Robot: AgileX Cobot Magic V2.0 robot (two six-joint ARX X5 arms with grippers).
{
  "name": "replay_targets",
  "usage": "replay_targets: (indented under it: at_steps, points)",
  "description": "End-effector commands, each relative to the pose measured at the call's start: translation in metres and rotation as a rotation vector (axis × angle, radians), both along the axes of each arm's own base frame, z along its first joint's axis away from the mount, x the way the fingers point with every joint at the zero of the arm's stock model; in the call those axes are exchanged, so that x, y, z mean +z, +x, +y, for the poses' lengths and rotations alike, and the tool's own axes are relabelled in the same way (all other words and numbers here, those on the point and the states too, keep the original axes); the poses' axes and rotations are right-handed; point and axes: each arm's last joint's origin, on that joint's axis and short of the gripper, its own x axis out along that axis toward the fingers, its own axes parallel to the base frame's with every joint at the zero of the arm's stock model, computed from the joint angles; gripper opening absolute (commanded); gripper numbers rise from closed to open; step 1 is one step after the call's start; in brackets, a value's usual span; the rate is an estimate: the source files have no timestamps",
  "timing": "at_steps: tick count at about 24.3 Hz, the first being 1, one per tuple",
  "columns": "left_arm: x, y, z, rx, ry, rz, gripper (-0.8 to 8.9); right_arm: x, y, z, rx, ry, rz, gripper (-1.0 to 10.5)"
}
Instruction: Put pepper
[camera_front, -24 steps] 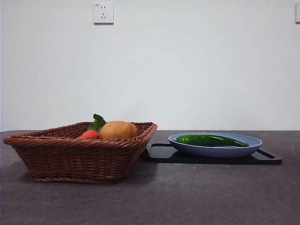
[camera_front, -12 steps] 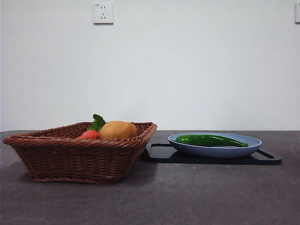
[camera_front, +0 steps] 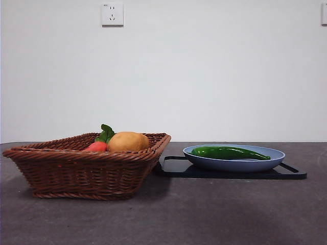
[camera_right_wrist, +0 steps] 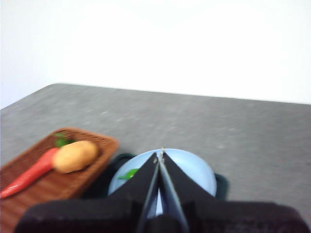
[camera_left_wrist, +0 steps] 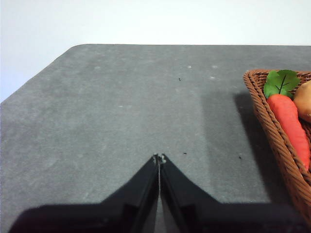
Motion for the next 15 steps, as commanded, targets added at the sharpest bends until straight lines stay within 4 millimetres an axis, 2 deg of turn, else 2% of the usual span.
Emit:
replay_targets:
  at_steps: [1, 8, 15]
  points:
    - [0.0, 0.0, 0.0, 0.003, -0.006, -0.011, 0.08, -0.024, -0.004, -0.003, -0.077, 0.045, -0.048, 0.1]
    - [0.0, 0.0, 0.0, 0.003, -0.006, -0.011, 0.08, -0.077, -0.012, -0.008, -0.206, 0.048, -0.062, 0.1]
    - [0.0, 0.0, 0.0, 0.003, -0.006, -0.011, 0.08, -0.116, -0.014, -0.009, -0.236, 0.072, -0.028, 0.1]
